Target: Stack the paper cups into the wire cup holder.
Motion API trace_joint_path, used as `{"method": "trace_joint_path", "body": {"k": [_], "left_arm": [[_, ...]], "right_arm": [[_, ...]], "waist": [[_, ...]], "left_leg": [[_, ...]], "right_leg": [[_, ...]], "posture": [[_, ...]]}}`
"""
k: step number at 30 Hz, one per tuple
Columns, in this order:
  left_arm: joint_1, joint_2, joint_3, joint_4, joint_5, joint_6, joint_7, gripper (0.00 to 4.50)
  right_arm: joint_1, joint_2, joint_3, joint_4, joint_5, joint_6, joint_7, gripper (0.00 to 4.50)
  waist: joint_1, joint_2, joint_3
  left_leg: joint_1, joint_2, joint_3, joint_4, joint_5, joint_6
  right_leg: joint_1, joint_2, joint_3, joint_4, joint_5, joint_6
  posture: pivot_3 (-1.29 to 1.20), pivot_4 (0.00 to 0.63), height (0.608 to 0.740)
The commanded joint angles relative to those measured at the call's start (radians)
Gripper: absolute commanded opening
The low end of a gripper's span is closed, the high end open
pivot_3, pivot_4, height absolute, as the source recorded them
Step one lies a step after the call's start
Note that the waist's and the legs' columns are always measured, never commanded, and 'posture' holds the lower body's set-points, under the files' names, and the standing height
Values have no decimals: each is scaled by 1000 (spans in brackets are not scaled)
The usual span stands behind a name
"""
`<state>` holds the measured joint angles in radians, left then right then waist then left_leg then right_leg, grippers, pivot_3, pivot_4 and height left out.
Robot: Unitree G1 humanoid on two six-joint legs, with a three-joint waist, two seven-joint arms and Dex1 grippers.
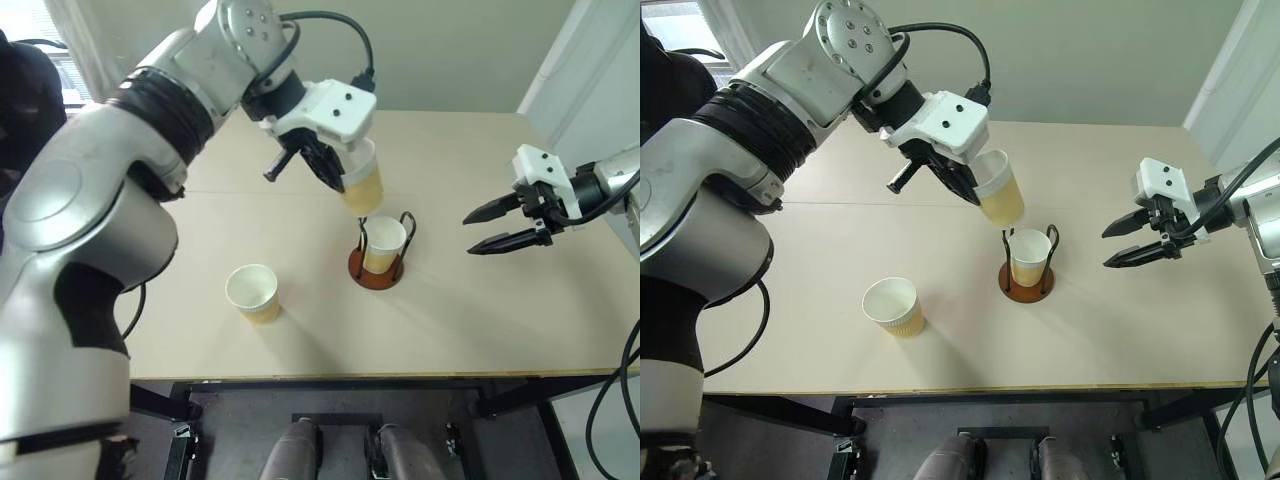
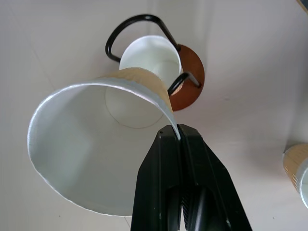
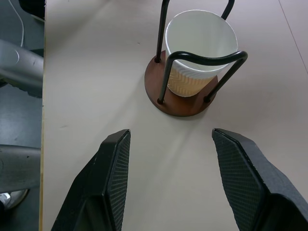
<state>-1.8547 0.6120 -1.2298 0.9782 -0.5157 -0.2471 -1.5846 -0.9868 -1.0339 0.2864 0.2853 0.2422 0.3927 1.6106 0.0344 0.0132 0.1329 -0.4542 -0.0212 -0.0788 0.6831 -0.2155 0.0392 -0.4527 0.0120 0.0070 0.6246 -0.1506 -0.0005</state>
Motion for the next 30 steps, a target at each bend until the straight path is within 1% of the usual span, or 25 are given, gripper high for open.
{"method": "trace_joint_path", "body": {"k": [1,10,20,30], "left_arm": [[-54,-26,31,14,-7,-21,-30,46],[-49,-70,50,41,2,-33,-30,46],[-22,-88,37,36,16,-53,-30,46],[-2,-112,38,64,70,-99,-30,46]], "right_arm": [[5,-29,-29,-38,12,4,4,2699],[21,-36,-45,-55,5,13,4,2699],[31,-33,-56,-68,4,24,4,2699],[40,-32,-66,-82,1,32,4,2699]], "waist": [[1,0,0],[1,0,0],[2,0,0],[3,0,0]], "left_leg": [[0,0,0,0,0,0],[0,0,1,0,0,0],[0,0,2,0,-1,2],[0,-1,2,0,-1,2]], "right_leg": [[0,0,0,0,0,0],[0,0,1,0,0,2],[0,0,2,-1,0,3],[1,0,3,-2,0,4]], "posture": [[0,150,740],[0,150,740],[0,150,740],[0,150,740]]}}
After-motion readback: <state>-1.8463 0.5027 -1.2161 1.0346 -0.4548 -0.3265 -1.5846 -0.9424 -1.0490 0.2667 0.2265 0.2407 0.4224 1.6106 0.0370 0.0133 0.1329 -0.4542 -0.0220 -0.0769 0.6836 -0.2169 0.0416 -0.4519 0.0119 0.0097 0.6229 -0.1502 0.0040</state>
